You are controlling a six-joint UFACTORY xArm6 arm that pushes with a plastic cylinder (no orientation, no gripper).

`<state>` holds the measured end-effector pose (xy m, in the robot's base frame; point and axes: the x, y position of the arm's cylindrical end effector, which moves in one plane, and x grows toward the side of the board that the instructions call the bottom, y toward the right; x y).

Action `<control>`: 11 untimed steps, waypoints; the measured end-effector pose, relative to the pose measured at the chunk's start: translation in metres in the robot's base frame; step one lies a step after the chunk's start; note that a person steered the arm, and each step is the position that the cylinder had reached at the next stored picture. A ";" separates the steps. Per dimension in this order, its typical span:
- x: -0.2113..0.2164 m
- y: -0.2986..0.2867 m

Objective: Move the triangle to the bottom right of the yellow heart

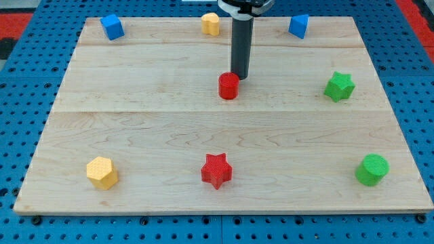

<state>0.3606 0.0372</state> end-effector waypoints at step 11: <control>-0.128 0.069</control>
